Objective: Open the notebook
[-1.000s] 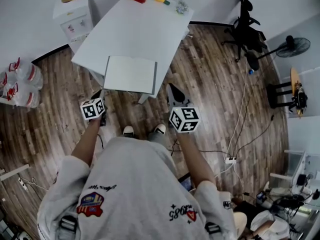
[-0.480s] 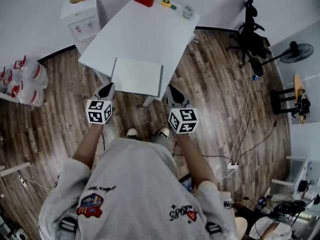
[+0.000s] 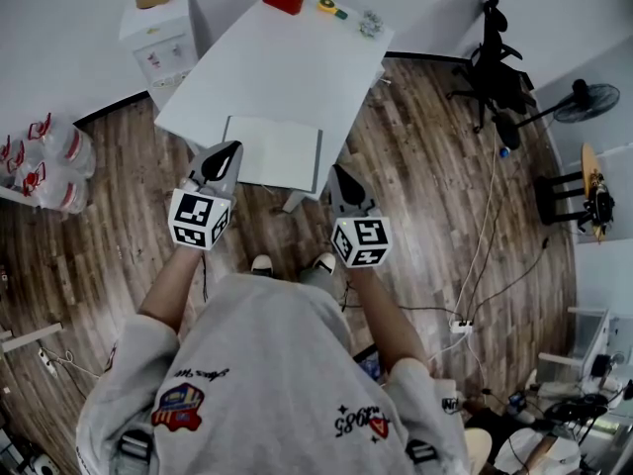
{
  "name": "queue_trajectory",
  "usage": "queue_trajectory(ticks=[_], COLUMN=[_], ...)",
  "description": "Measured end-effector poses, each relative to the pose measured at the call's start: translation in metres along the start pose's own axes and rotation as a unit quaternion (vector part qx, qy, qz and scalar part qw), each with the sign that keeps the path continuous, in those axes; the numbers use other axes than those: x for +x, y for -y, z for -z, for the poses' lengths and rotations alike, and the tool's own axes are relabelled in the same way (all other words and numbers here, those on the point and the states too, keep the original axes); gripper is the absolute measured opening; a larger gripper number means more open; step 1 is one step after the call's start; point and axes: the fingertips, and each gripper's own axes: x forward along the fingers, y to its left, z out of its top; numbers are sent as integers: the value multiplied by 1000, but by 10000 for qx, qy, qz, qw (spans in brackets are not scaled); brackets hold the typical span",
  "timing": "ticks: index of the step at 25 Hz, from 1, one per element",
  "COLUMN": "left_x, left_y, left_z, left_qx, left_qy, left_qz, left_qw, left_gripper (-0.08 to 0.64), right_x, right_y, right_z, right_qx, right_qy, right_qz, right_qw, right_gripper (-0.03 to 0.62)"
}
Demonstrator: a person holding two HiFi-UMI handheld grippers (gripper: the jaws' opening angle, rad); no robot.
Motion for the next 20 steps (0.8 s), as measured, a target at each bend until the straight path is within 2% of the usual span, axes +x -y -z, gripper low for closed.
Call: queue_trajectory(ticks=[4, 15, 20], left_x=[-2, -8, -14], left_y=[3, 6, 12], left_z=[-10, 13, 20], left_qx=[-145, -148, -37], left_qy=[150, -122, -225], left_qz=[24, 7, 3], left_qw=[9998, 9998, 9997], left_gripper=[5, 5, 5], right_x=[-4, -16, -21], right_y=[3, 6, 7], right_z=[-1, -11, -10], right_qx=[88, -54, -48], right_qy=[54, 208, 204], right_qz=[63, 163, 173], right_qw=[9999, 9996, 9996], right_gripper=[2, 2, 2])
